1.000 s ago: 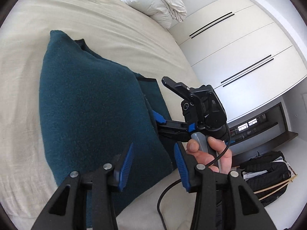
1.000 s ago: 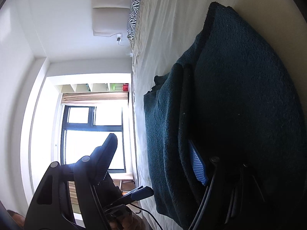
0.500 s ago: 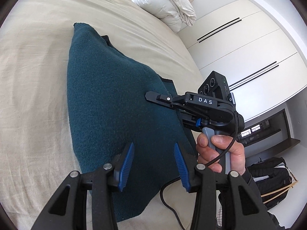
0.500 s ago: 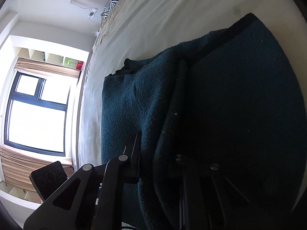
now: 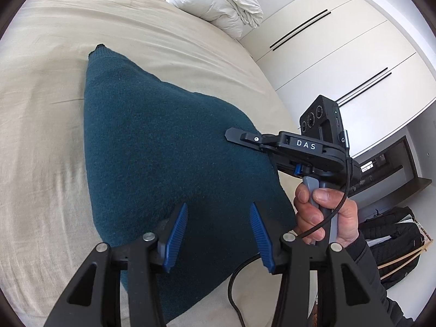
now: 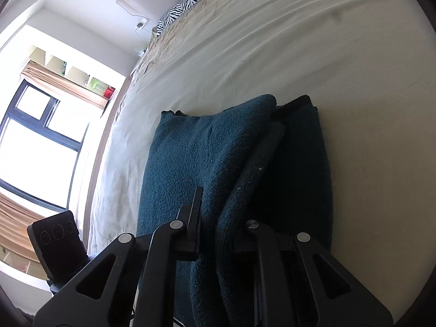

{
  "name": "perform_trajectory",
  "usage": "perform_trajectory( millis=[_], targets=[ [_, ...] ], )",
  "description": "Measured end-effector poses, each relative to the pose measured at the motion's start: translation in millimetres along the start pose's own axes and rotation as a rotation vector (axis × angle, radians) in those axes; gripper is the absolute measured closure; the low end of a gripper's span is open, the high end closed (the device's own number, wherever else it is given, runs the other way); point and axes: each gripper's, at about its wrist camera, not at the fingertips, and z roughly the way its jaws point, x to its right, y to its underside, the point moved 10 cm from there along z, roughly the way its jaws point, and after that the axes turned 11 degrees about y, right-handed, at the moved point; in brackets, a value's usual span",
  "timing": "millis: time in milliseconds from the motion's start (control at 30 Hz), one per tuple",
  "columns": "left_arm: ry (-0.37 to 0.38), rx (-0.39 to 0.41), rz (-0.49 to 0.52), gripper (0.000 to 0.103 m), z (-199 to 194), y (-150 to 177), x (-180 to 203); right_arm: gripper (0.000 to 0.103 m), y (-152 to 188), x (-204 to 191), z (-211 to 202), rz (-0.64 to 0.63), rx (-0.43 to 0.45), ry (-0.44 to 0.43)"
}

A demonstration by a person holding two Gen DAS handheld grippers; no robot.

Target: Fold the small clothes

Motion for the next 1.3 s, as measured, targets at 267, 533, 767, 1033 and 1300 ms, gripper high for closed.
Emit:
perform_trajectory(
  millis=[267,533,767,1033,1300],
  targets=[
    [-0.032,-0.048,-0.008,0.053,21.9,14.6,-9.4,0.090,4.2,51.7,13.2,0.099,-0.028,-0.001],
    [-0.030,-0.045,-0.020,0.053,19.3,22.7,-14.1,0.083,37.0,55.5,-23.8,0.178,-0.068,-0.098],
    [-0.043,-0.055,-0.015,0.052,27.4,24.9,-9.8,0.089,62.2,60.1,-29.7,0.131,-0.067,-0.013],
    [-0.044,-0.086,0.005,0.052,44.0,25.0,1.1,0.091,41.8,52.7,-20.0,0.146,-0.027,0.012],
    [-0.055,-0.106,0.023,0.049,54.7,32.6,-4.3,0.090,60.5,69.0,-2.4,0.276,-0.059,-0.119]
  ],
)
